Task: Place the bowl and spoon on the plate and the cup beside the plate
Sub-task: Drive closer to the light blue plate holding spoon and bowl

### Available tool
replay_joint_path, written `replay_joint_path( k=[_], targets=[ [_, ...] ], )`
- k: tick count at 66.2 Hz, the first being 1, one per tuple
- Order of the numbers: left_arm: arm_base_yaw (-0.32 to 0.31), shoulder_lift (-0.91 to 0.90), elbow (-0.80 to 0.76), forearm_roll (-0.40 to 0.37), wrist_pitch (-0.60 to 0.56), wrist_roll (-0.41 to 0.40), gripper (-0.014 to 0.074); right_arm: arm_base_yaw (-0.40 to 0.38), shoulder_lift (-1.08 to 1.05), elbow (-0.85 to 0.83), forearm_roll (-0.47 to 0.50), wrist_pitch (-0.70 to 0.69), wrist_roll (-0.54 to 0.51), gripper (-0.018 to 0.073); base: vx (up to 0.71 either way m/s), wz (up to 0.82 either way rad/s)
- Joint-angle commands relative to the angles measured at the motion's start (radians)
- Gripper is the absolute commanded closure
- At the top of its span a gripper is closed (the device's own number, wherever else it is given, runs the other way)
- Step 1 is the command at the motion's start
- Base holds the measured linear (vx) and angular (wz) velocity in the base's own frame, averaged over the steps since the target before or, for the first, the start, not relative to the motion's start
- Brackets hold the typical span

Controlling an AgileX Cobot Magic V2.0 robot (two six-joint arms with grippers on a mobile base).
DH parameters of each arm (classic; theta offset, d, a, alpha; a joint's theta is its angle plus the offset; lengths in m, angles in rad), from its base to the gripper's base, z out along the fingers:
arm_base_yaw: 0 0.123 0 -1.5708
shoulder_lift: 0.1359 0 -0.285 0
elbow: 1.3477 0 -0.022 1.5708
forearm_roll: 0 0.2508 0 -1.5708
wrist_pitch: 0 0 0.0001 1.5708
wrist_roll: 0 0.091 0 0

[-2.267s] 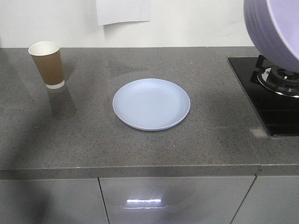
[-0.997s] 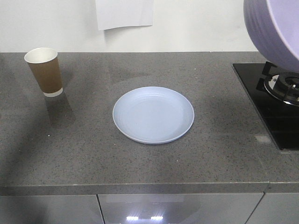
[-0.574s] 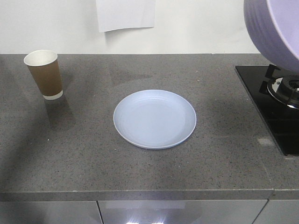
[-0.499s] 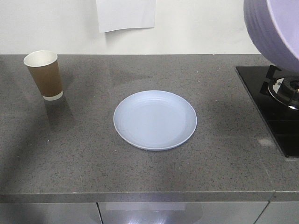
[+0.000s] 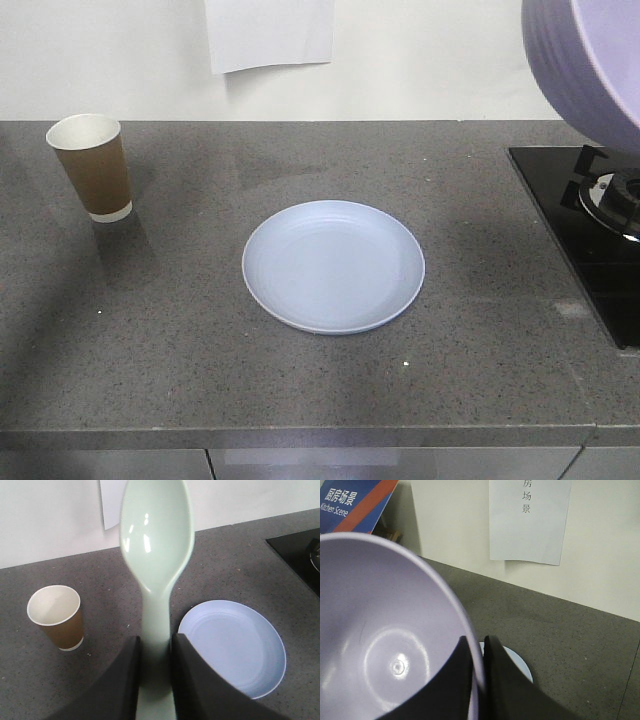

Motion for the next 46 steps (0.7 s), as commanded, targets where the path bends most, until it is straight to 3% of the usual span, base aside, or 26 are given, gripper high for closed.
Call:
replay_joint_path(
  k=[1,46],
  targets=[
    [-0.004,-0.021,-0.024,-0.016,-0.06,-0.006,0.0602,-0.003,-0.011,-0.02,0.069,0.013,-0.005,0.0564,0.03,0.0],
    [-0.004,-0.021,-0.024,-0.016,-0.06,-0.006,0.0602,-0.003,-0.011,-0.02,0.069,0.013,-0.005,0.0564,0.02,0.01]
  ],
)
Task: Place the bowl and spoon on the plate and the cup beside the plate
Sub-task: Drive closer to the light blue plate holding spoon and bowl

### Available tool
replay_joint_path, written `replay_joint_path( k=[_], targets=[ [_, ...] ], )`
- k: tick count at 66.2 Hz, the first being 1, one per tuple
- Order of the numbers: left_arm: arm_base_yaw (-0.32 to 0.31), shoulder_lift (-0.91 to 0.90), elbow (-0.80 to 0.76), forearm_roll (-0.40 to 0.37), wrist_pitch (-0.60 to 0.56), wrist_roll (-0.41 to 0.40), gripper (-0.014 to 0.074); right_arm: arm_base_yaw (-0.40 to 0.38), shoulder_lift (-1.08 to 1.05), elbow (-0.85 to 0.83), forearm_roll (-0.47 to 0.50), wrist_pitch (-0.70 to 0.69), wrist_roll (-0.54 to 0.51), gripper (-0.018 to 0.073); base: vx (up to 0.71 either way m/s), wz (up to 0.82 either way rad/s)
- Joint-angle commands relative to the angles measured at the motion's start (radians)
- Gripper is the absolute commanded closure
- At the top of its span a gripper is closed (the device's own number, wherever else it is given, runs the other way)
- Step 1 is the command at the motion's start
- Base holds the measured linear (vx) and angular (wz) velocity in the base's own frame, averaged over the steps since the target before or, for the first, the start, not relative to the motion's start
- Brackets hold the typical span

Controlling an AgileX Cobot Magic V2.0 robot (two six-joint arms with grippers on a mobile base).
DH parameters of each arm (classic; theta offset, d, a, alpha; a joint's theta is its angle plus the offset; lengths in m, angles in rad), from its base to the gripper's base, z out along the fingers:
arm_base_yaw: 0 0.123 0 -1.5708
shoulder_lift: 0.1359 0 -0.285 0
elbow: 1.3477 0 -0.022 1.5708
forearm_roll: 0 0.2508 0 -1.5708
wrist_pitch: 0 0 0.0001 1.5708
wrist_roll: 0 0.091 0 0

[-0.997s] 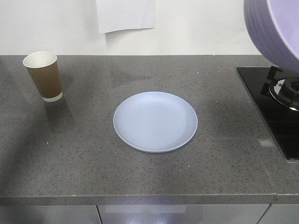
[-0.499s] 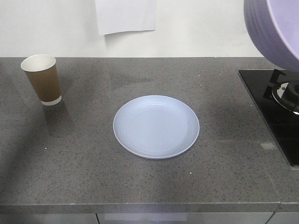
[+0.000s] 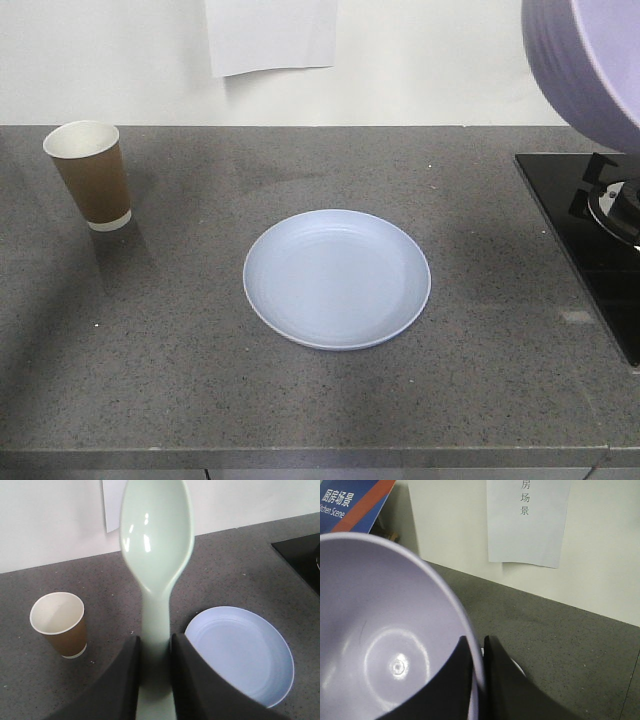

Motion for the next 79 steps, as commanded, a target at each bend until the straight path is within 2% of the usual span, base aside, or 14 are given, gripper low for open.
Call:
replay_joint_path(
  k=[1,79],
  targets=[
    [-0.004,-0.021,-0.024,-0.016,-0.06,-0.006,0.0602,-0.003,-0.011,-0.02,0.069,0.013,-0.005,0.0564,0.02,0.01],
    [-0.004,-0.021,-0.024,-0.016,-0.06,-0.006,0.0602,-0.003,-0.011,-0.02,0.069,0.013,-0.005,0.0564,0.02,0.01]
  ],
)
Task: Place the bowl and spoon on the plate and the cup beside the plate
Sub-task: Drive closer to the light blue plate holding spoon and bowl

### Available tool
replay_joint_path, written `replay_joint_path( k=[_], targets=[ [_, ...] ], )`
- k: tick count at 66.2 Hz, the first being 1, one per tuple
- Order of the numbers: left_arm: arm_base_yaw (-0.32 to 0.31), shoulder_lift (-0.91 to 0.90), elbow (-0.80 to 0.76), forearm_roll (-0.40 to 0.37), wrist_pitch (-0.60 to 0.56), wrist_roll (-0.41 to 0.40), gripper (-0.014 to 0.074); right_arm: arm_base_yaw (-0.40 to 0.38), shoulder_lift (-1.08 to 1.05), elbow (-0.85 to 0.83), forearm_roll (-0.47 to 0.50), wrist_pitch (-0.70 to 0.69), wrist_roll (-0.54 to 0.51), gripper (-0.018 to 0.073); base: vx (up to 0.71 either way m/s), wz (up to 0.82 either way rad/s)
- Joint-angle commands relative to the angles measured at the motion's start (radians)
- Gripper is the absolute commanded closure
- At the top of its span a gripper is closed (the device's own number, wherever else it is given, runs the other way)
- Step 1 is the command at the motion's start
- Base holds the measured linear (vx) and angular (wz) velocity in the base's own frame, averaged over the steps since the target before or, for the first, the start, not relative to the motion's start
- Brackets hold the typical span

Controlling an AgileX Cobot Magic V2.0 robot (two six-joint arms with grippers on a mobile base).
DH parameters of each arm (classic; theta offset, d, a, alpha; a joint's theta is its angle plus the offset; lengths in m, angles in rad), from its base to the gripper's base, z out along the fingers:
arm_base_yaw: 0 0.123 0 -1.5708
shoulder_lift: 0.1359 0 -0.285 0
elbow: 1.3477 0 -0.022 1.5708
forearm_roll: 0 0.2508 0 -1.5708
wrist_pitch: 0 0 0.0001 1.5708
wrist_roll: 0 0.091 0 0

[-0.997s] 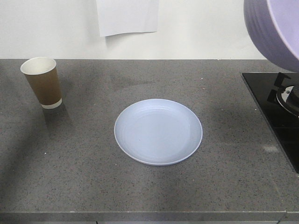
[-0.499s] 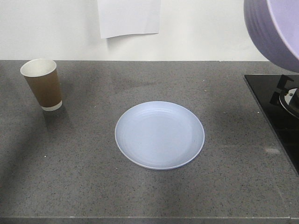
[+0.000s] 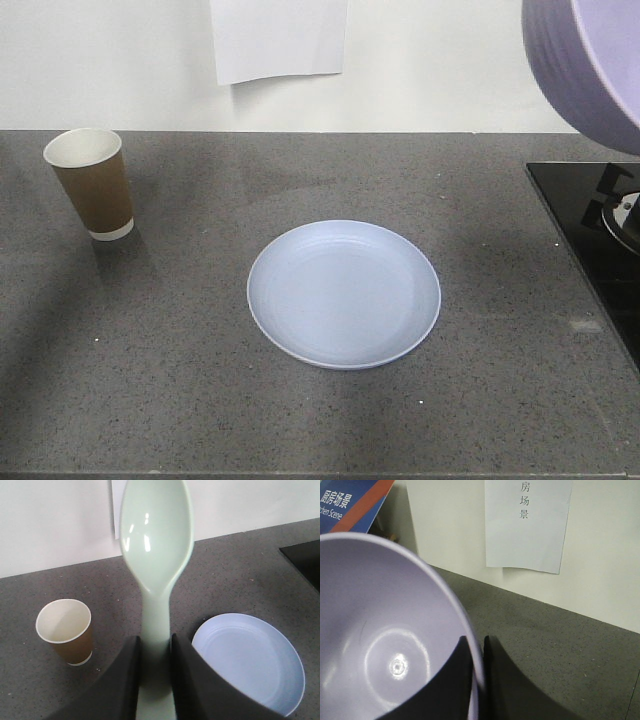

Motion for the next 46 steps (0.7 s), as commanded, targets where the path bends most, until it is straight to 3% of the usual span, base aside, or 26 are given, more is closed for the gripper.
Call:
replay_joint_path(
  k=[1,46],
  targets=[
    [-0.004,-0.021,-0.024,-0.016,-0.06,-0.006,0.0602,-0.003,-0.011,-0.02,0.069,0.013,-0.005,0.0564,0.01,0.0],
    [-0.004,-0.021,-0.024,-0.016,-0.06,-0.006,0.0602,-0.003,-0.011,-0.02,0.069,0.013,-0.005,0.0564,0.02,0.01]
  ],
)
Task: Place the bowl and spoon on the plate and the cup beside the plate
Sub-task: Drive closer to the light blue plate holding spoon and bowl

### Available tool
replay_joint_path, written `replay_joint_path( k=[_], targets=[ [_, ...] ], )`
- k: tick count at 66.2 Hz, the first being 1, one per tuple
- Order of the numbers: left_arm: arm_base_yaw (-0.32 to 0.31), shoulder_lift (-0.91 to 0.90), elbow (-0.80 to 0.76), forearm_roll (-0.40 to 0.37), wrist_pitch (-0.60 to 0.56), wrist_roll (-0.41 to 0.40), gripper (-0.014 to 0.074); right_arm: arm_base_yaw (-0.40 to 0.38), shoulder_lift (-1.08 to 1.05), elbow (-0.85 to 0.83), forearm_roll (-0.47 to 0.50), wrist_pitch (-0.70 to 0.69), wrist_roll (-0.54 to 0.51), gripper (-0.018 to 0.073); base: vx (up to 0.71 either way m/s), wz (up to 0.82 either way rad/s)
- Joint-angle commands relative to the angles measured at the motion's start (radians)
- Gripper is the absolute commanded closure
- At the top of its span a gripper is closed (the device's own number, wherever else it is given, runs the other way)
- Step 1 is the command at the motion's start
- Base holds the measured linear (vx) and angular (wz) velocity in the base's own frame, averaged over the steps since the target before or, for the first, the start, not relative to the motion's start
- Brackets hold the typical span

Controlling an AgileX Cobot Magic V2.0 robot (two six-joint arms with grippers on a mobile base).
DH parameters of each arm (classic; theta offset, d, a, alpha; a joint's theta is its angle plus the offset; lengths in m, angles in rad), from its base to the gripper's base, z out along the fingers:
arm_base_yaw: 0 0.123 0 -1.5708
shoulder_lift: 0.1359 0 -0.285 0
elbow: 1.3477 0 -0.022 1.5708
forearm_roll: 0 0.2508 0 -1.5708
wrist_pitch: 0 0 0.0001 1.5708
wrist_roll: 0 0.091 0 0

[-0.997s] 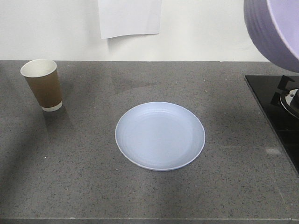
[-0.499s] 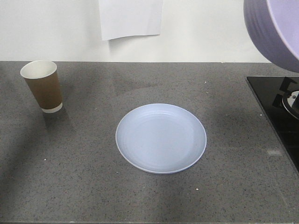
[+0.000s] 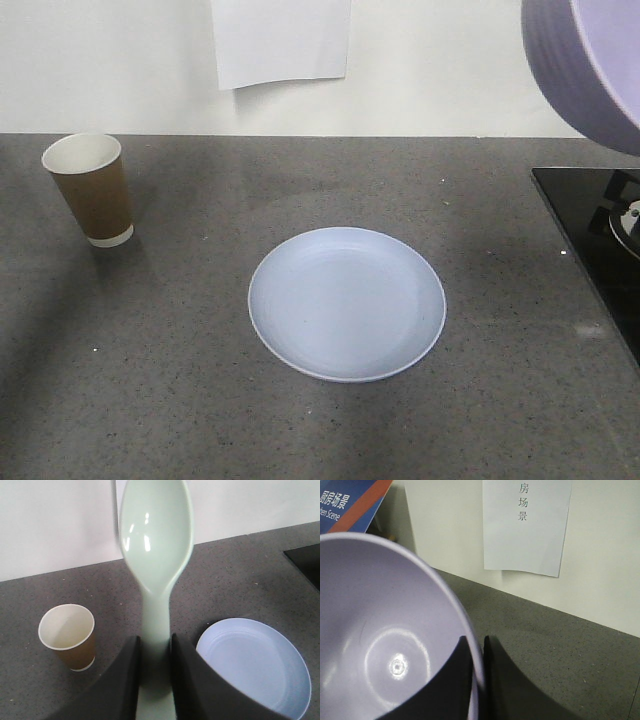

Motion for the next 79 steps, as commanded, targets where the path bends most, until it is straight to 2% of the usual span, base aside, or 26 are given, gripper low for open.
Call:
replay_joint_path(
  k=[1,79],
  targets=[
    [-0.004,-0.021,-0.024,-0.016,-0.06,-0.006,0.0602,-0.003,-0.011,-0.02,0.069,0.013,-0.005,0.0564,0.02,0.0],
    [-0.004,-0.021,-0.024,-0.016,-0.06,-0.006,0.0602,-0.003,-0.011,-0.02,0.069,0.013,-0.005,0.0564,0.03,0.0]
  ],
)
